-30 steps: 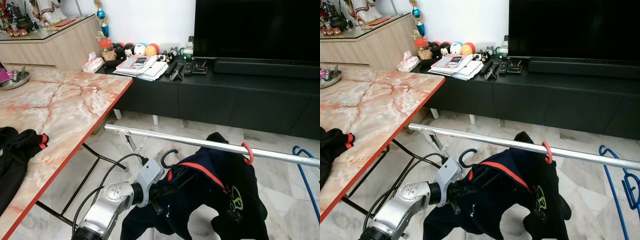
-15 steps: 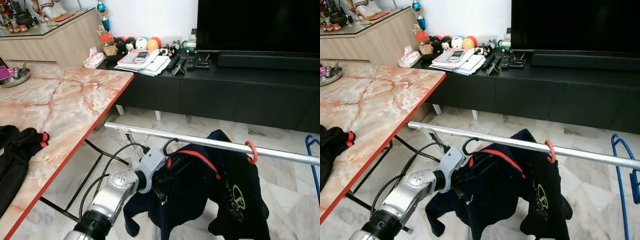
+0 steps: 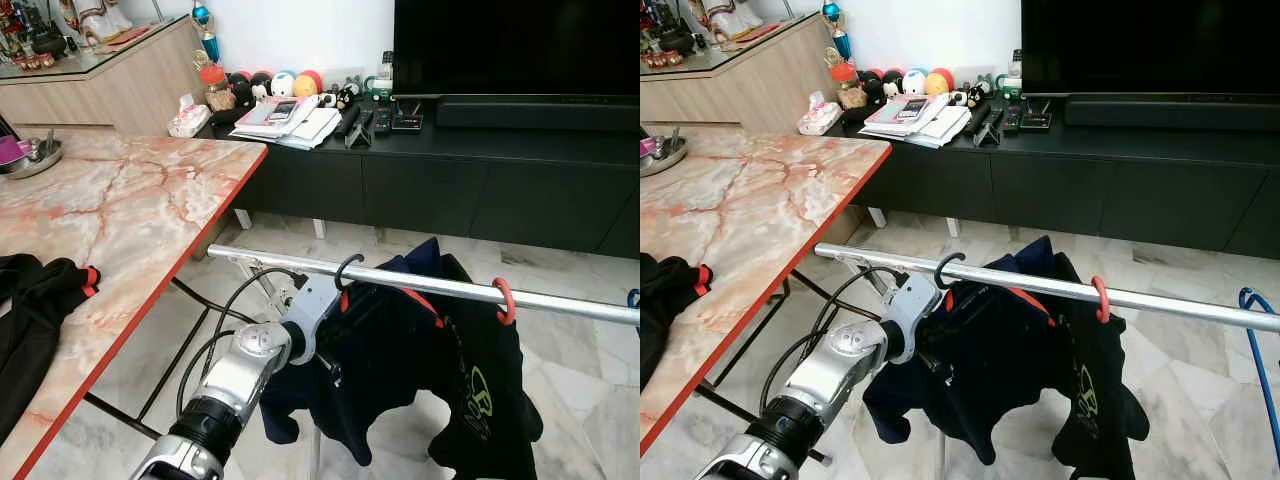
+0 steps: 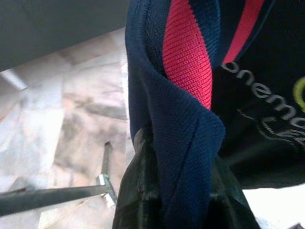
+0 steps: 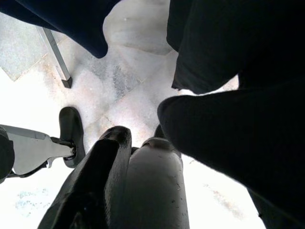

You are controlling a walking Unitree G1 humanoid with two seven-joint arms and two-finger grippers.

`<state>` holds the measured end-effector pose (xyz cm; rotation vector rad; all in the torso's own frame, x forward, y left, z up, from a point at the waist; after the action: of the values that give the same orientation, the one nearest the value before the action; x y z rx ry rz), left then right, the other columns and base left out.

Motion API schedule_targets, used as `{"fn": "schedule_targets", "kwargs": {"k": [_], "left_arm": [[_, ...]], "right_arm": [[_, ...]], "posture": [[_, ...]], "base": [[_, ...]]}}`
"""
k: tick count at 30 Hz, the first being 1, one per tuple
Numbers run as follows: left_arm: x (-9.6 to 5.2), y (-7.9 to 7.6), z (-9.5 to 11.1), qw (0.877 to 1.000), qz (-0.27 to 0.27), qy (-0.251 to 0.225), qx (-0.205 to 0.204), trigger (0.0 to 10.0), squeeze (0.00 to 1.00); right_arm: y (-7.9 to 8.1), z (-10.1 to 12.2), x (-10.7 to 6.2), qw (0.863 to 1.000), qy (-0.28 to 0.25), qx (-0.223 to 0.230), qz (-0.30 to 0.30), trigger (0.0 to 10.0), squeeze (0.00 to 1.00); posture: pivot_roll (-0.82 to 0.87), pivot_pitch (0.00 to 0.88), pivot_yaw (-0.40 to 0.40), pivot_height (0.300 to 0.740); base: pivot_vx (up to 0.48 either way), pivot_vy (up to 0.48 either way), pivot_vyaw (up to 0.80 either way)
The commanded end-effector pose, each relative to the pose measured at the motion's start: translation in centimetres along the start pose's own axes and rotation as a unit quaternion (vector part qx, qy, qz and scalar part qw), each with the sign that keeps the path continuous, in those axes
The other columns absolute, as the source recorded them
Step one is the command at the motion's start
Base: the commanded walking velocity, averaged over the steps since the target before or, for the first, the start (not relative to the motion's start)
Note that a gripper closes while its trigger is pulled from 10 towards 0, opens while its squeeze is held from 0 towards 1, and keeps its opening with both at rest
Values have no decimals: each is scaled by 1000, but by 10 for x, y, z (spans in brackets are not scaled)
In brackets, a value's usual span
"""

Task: Hang hanger

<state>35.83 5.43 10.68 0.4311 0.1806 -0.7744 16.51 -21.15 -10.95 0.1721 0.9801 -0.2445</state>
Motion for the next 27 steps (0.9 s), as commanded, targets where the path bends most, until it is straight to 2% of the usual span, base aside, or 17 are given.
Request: {"fn": "schedule_targets", "kwargs": {"k": [1, 5, 8, 14, 20, 22, 27], "left_arm": [[-2, 12, -2, 999, 29, 15, -12, 10000, 0], [-4, 7, -26, 997, 23, 76, -6, 10000, 0], [-11, 0, -44, 993, -5, 115, 7, 10000, 0], [-20, -3, -64, 989, -8, 147, 5, 10000, 0], [-30, -11, -76, 988, -13, 157, 2, 10000, 0], [-32, -10, -76, 990, 4, 138, 7, 10000, 0], [-37, -5, -70, 994, 53, 85, -35, 10000, 0]], "right_arm": [[2, -6, -1, 1000, 8, 7, 2, 10000, 0], [1, -5, -1, 1000, 8, 4, 2, 10000, 0], [0, -5, -1, 1000, 9, 1, 3, 10000, 0], [0, -4, 0, 1000, 11, -3, 5, 10000, 0], [-1, -3, 0, 1000, 11, -6, 5, 10000, 0], [-1, -3, 0, 1000, 12, -9, 6, 10000, 0], [-1, -2, 0, 1000, 11, -9, 5, 10000, 0]], "posture": [[110, 111, 143, 740], [107, 111, 136, 740], [111, 112, 133, 740], [113, 111, 128, 740], [114, 111, 125, 740], [114, 110, 124, 740], [114, 109, 121, 740]], "base": [[0, 0, 0], [0, 0, 0], [0, 0, 0], [0, 0, 0], [0, 0, 0], [0, 0, 0], [0, 0, 0]]}}
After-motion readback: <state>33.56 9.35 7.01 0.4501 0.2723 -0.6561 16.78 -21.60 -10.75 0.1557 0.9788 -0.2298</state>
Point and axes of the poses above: a point about 5 cm out from each wrist's last joint towards the gripper, its own x axis pointing out of the wrist towards the gripper, its own z axis along the axis of the wrist's last joint, y = z × x, the point moved 2 cm from there along x, pointing out of the wrist towards the gripper, and after that the axes turned 15 degrees about x, right-handed, at the moved point
